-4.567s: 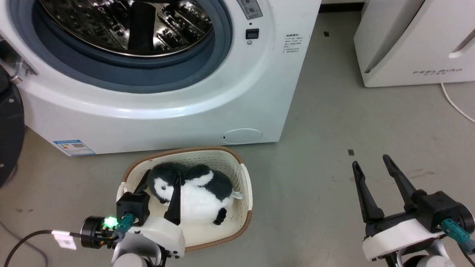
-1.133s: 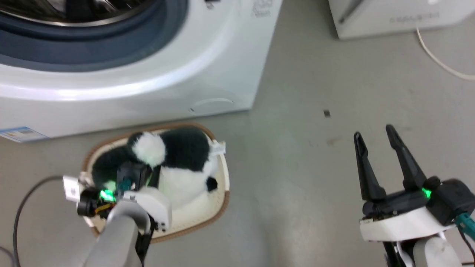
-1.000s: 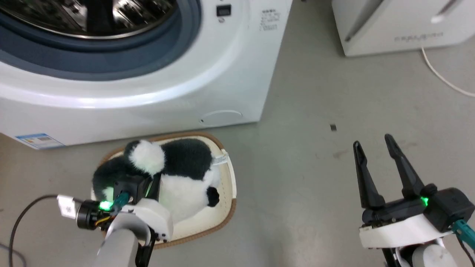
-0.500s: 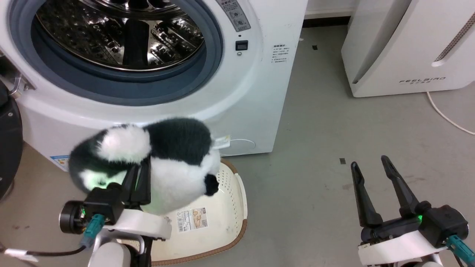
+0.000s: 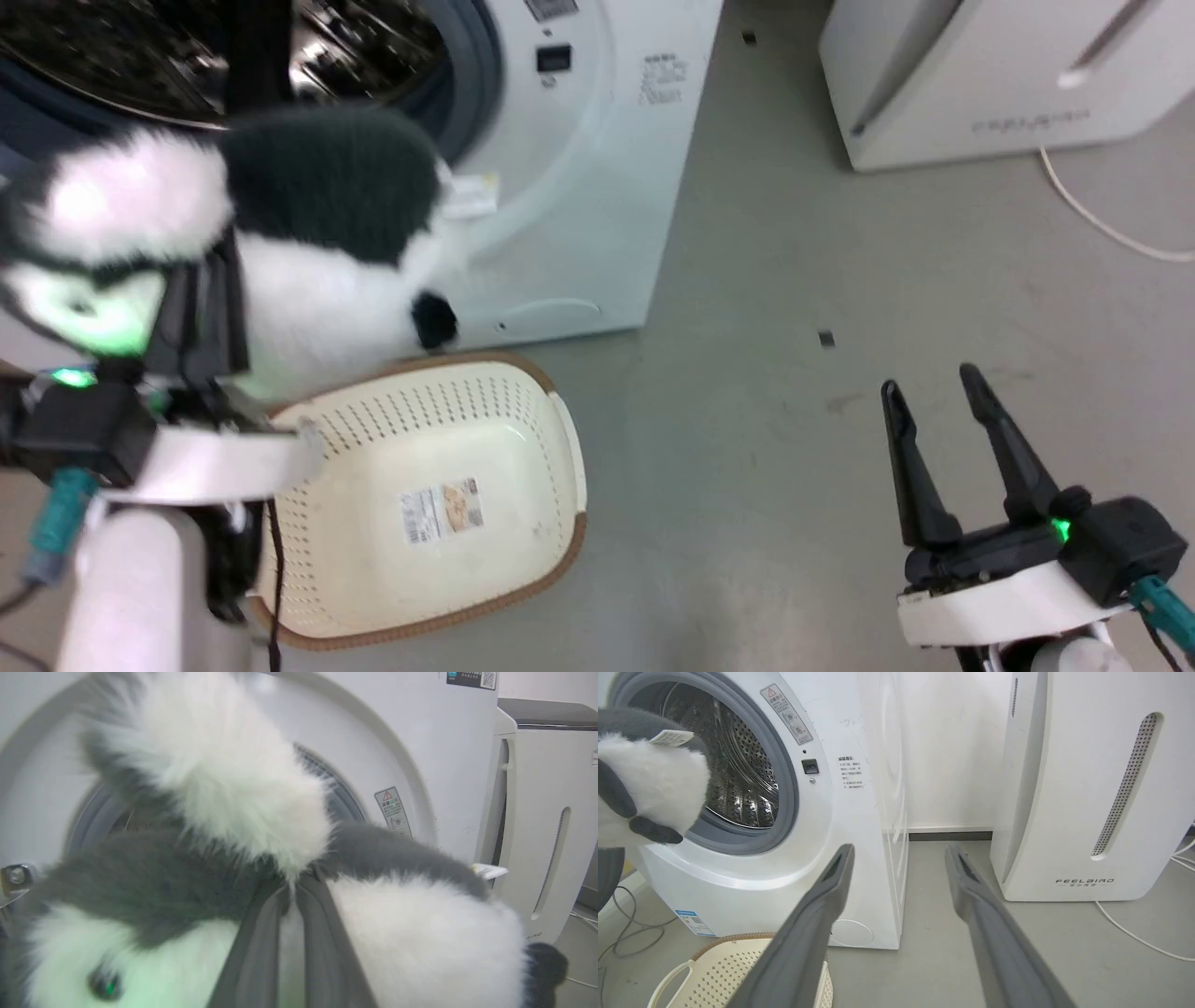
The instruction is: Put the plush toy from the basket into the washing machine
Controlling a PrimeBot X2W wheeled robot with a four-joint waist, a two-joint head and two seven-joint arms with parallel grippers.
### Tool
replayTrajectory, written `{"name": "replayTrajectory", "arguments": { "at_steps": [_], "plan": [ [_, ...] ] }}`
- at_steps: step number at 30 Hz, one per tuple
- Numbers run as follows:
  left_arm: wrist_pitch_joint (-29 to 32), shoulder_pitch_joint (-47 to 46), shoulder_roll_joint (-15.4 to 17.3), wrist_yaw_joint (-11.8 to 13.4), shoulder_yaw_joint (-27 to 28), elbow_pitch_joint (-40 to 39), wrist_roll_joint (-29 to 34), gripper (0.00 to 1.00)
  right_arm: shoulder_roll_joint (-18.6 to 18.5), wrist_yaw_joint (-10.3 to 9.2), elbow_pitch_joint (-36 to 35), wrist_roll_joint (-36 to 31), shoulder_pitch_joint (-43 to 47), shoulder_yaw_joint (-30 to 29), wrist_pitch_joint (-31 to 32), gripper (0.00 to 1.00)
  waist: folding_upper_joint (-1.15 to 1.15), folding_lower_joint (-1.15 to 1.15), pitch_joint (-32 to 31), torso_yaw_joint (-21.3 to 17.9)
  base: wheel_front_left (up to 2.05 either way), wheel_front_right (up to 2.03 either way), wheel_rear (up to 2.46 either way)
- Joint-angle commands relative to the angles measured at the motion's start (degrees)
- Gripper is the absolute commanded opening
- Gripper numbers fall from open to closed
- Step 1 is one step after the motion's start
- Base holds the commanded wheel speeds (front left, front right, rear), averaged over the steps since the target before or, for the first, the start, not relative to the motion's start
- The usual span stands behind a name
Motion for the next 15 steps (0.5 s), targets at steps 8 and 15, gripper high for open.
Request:
{"name": "replayTrajectory", "arguments": {
  "at_steps": [8,15],
  "plan": [
    [1.56,-19.52,9.1,-2.18,3.55,9.58,-1.92,0.0,0.0,-0.05,-1.85,2.66,-4.86,1.12,-0.25,1.0,0.0,0.0,12.67,-5.99,0.0,0.0,0.0],
    [5.06,-36.08,16.56,-3.01,3.42,18.59,-3.01,0.0,0.0,-0.05,-2.56,4.76,-7.34,1.49,-0.25,1.0,0.0,0.0,19.67,-8.85,0.0,0.0,0.0]
  ]
}}
